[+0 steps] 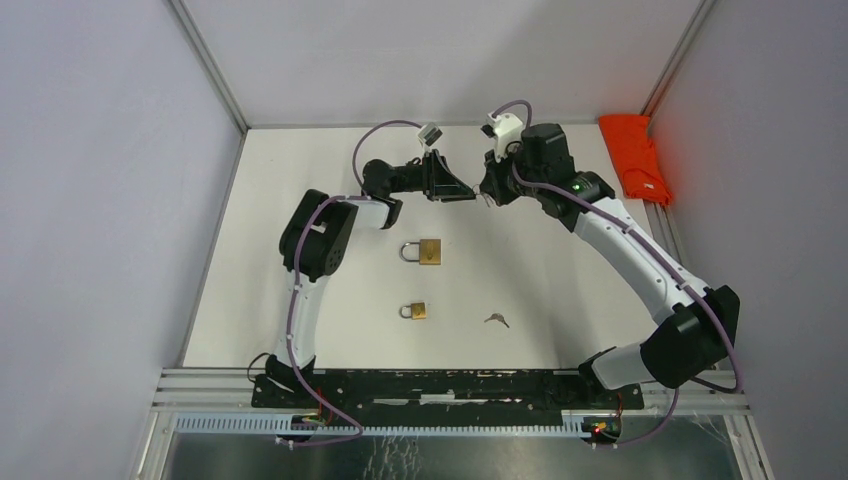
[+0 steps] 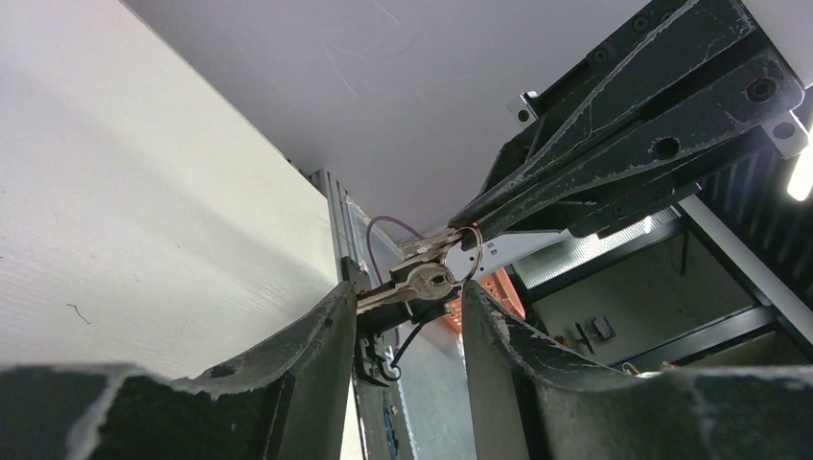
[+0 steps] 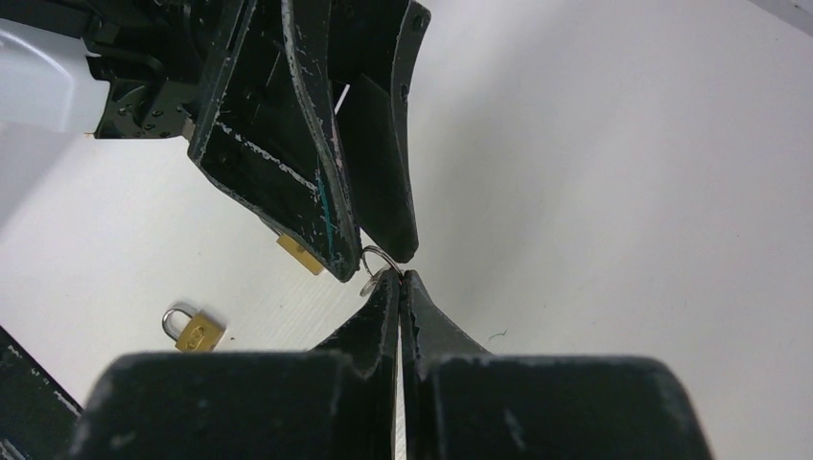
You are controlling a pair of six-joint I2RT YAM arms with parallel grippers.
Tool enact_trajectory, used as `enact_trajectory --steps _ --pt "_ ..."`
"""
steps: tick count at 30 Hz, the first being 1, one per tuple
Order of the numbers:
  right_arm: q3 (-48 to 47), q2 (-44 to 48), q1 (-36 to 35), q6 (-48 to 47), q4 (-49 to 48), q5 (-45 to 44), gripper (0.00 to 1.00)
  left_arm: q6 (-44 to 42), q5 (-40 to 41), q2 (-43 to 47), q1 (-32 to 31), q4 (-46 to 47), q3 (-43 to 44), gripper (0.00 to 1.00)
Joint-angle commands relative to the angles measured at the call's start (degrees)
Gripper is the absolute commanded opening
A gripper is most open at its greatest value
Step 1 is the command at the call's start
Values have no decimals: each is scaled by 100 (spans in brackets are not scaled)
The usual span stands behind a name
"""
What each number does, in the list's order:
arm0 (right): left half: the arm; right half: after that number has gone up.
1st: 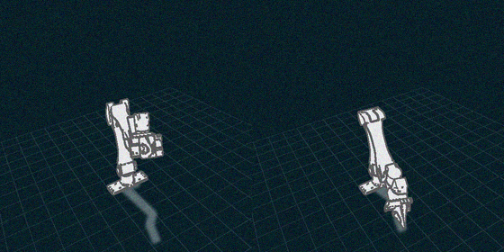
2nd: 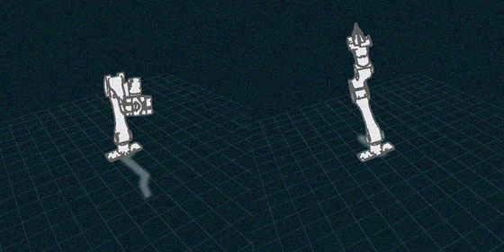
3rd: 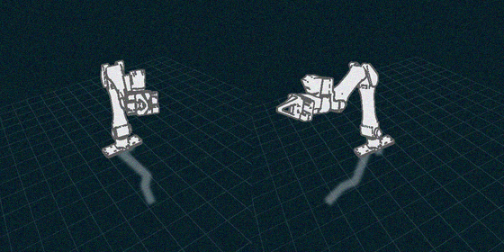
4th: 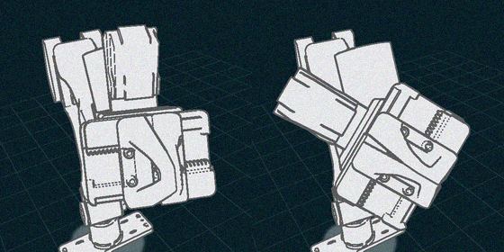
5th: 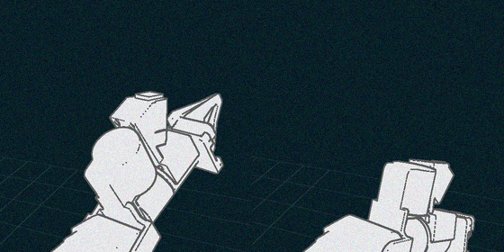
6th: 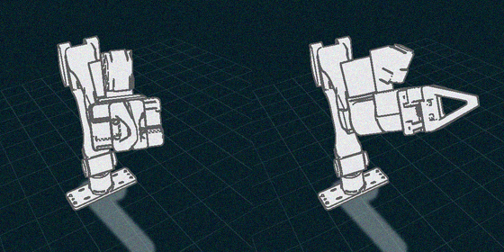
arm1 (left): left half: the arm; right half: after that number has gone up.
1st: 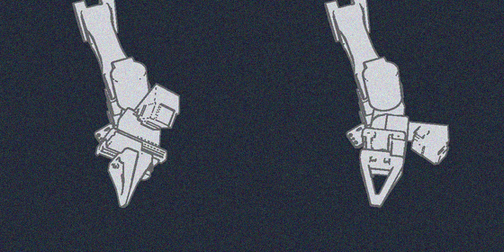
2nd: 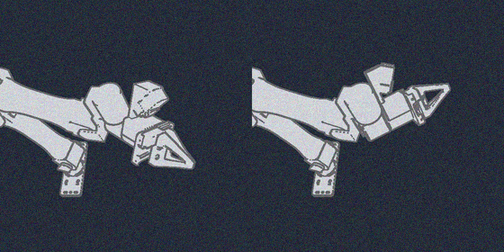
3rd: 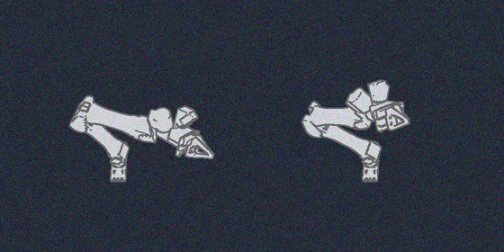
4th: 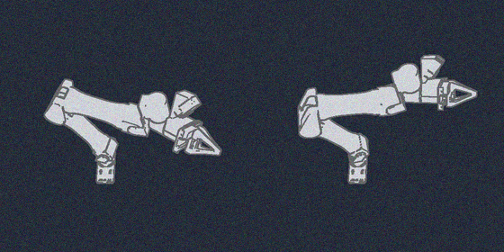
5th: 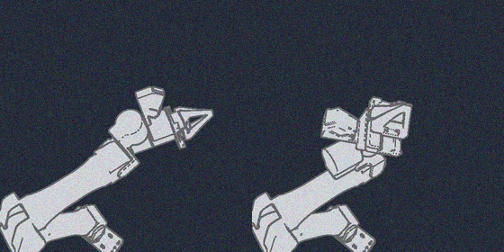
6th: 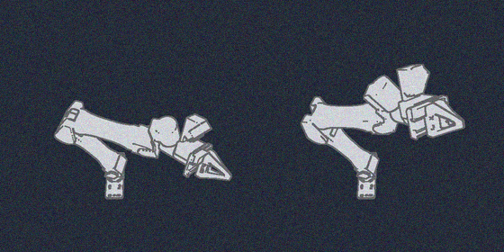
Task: Unlock with the key
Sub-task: Pick up the key from the center of the board.
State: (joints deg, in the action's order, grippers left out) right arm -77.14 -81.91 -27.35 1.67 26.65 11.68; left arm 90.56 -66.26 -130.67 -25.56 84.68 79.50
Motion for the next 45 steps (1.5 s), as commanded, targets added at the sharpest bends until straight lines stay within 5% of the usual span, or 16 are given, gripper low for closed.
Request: enact_trajectory --steps 1,11,16,26,32,45 --pt "-410 9 -24 124 -430 379 0 90 -139 383 -40 1490 33 50" --pt "-404 -128 -19 268 -794 675 0 -45 -112 796 -187 1490 -84 44" --pt "-390 -11 -24 217 -744 335 0 -69 -176 1020 -199 1491 -250 30" --pt "-233 479 -24 94 -500 -262 0 107 -161 903 -195 1490 -237 26" --pt "-67 668 -19 67 -418 -177 0 146 -123 902 -160 1490 -190 12" --pt "667 927 -23 214 -564 83 0 180 -267 1183 -83 1490 -9 8"
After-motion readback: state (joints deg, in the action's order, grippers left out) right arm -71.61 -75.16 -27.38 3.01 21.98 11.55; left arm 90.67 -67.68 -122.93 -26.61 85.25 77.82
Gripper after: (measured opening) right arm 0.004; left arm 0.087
